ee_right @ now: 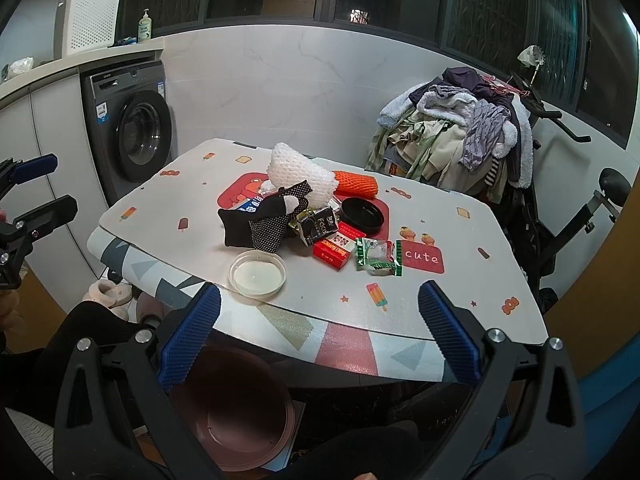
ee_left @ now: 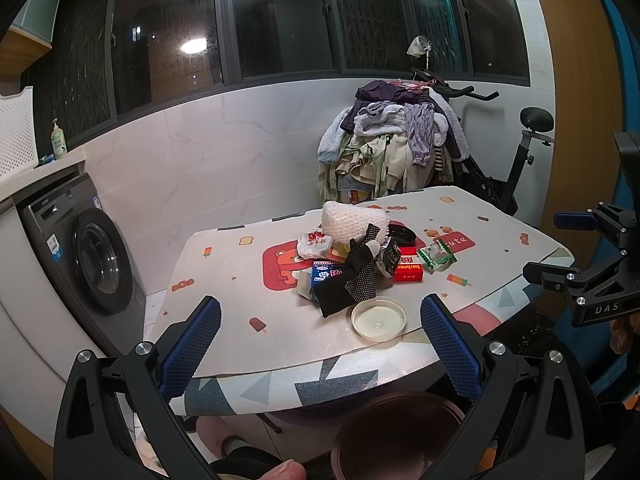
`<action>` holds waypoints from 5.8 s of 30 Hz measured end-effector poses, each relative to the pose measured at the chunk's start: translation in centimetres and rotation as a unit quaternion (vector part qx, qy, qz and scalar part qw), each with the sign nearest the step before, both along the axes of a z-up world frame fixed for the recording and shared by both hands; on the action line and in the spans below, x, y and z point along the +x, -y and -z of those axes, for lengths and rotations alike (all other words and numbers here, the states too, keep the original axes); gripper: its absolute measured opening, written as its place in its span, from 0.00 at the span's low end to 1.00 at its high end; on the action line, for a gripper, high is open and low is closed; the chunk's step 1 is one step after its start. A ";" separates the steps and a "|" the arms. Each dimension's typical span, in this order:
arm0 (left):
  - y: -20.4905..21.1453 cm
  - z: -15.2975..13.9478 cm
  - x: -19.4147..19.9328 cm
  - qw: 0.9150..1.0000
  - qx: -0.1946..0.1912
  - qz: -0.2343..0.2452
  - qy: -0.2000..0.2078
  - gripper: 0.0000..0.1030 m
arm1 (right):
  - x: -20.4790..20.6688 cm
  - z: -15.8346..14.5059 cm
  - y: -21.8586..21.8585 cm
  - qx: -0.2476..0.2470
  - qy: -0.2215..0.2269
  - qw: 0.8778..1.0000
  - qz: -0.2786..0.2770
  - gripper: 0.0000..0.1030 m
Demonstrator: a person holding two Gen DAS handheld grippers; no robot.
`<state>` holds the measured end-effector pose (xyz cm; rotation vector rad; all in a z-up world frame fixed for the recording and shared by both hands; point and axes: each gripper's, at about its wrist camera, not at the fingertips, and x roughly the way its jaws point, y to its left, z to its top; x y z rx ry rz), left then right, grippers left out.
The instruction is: Collect trash
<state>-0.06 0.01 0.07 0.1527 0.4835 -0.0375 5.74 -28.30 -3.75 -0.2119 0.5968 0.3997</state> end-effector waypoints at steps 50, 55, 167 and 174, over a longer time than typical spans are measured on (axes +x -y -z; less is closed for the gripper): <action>-8.5 8.7 8.0 0.996 -0.050 -0.055 -0.054 0.95 | 10.7 13.9 -8.3 0.051 -0.141 0.986 -0.075 0.95; -9.2 10.5 8.9 0.994 -0.064 -0.053 -0.077 0.95 | 13.7 16.9 -11.1 0.040 -0.165 0.983 -0.072 0.95; 0.5 15.6 10.6 0.917 -0.070 0.293 -0.261 0.17 | 5.5 8.9 3.4 0.142 0.004 0.988 0.056 0.86; 3.2 22.0 8.1 0.890 -0.001 0.318 -0.328 0.20 | 5.0 10.1 2.7 0.132 -0.011 0.990 0.048 0.86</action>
